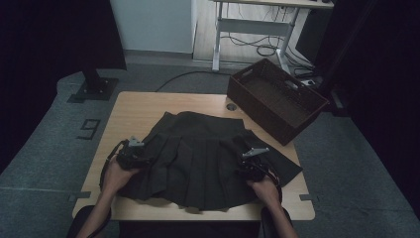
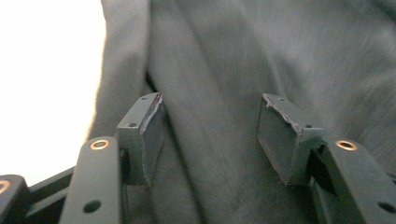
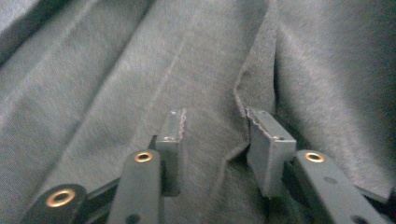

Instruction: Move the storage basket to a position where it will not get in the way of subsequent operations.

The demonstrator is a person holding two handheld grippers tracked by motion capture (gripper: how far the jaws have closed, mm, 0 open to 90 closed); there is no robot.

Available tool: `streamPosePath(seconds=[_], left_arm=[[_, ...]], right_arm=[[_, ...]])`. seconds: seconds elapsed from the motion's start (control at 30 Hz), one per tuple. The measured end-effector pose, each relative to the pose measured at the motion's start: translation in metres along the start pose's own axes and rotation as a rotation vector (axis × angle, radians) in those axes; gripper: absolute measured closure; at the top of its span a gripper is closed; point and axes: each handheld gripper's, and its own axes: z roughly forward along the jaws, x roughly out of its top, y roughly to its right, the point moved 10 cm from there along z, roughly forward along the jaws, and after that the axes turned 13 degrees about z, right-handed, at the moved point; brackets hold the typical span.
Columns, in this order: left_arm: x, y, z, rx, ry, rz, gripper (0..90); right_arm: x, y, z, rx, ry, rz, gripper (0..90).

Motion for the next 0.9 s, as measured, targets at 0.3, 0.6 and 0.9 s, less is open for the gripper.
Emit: streamPosePath(seconds=[0.3, 0.6, 0.9], left_arm=[[0.019, 0.021, -0.036, -0.005, 0.079, 0.015, 36.6], [0.031, 0.084, -0.066, -0.167, 0.160, 0.076, 34.8], [0.031, 0.071, -0.055, -0.140, 0.150, 0.064, 38.0]], right_arm=[[-0.008, 0.000, -0.030, -0.011, 0.031, -0.020, 49.6], [-0.036, 0.000, -0.035, -0.006, -0.032, -0.010, 54.7], [-0.031, -0.002, -0.036, 0.019, -0.023, -0.002, 60.6]])
